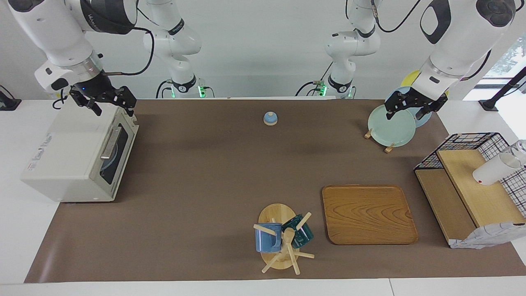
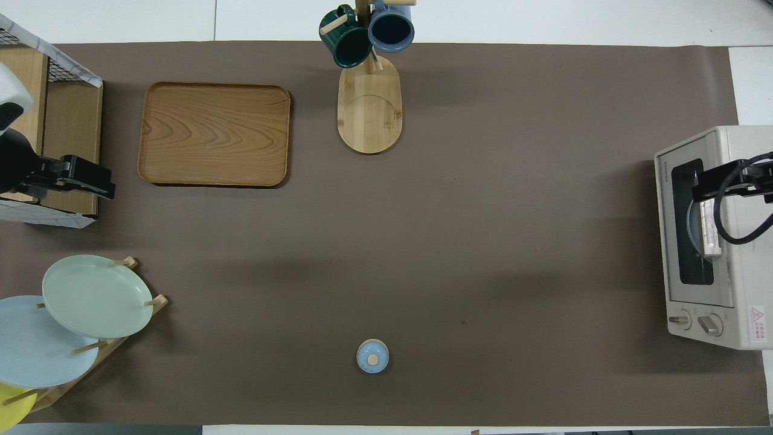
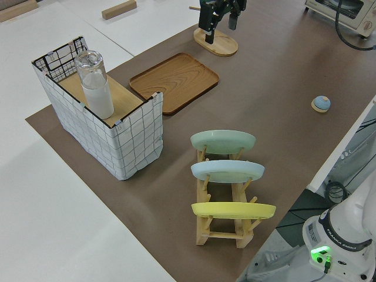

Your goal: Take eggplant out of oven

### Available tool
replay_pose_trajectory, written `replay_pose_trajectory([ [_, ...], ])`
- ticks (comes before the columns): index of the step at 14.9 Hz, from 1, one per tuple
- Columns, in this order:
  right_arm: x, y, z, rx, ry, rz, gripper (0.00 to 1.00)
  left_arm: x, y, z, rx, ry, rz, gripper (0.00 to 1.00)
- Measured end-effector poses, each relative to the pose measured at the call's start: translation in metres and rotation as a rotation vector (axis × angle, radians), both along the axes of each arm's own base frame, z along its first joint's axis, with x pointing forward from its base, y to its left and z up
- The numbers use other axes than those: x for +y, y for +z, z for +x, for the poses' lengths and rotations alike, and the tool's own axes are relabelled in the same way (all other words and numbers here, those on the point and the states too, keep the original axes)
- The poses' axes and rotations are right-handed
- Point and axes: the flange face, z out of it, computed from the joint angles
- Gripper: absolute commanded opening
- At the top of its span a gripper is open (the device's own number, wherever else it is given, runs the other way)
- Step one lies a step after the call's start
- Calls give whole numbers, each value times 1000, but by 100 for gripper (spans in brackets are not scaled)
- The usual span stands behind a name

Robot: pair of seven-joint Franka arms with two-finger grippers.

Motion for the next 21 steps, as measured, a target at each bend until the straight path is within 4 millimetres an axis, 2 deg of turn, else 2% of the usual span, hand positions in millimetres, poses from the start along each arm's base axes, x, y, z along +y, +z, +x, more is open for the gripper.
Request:
replay_pose_trajectory([
  [7, 2, 0, 0, 1, 3, 0, 100, 0, 0, 0, 0, 0, 0, 100],
  [8, 2, -1, 0, 3, 14, 1, 84, 0, 0, 0, 0, 0, 0, 100],
  [9, 2, -2, 0, 5, 37, 3, 47, 0, 0, 0, 0, 0, 0, 100],
  [10, 2, -3, 0, 7, 61, 5, 14, 0, 0, 0, 0, 0, 0, 100],
  [11, 2, -6, 0, 11, 74, 6, 0, 0, 0, 0, 0, 0, 0, 100],
  [15, -9, -23, 0, -3, 62, 6, 0, 0, 0, 0, 0, 0, 0, 100],
  [21, -40, -82, -15, -14, -15, 4, 0, 0, 0, 0, 0, 0, 0, 100],
])
